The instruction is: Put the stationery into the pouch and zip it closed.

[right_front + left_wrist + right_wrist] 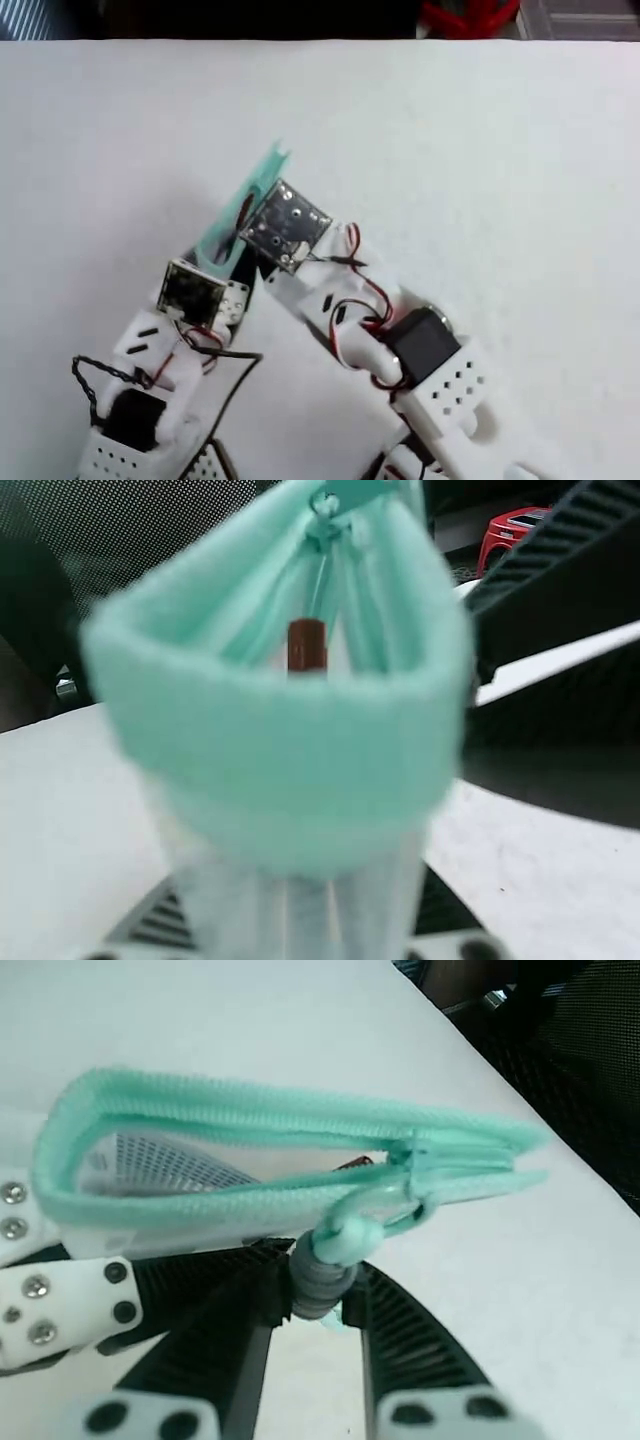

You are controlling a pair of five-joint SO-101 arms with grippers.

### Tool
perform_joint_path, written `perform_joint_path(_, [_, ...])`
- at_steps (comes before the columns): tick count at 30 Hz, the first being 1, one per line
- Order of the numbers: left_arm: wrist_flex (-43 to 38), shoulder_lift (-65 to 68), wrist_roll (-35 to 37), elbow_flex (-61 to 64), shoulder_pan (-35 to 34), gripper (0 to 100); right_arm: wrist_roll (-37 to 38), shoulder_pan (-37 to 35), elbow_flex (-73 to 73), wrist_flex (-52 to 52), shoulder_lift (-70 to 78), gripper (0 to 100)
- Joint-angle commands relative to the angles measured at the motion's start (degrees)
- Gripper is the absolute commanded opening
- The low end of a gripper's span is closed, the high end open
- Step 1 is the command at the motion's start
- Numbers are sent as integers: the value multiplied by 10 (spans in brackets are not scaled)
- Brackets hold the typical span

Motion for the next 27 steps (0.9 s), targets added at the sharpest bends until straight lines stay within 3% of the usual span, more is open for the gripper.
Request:
perform_joint_path(1, [-14,2,-4,-2,-4,23,16,15,19,-36,-13,19])
perform_joint_path(8, [-15,2,-4,-2,-4,23,13,13,3,-17,-53,19])
perform_joint_path(15, [-16,2,-4,-2,-2,23,12,-36,-159,121,-129,19])
perform_joint_path(27, [-15,2,-4,-1,-4,23,17,-106,-452,314,42,19])
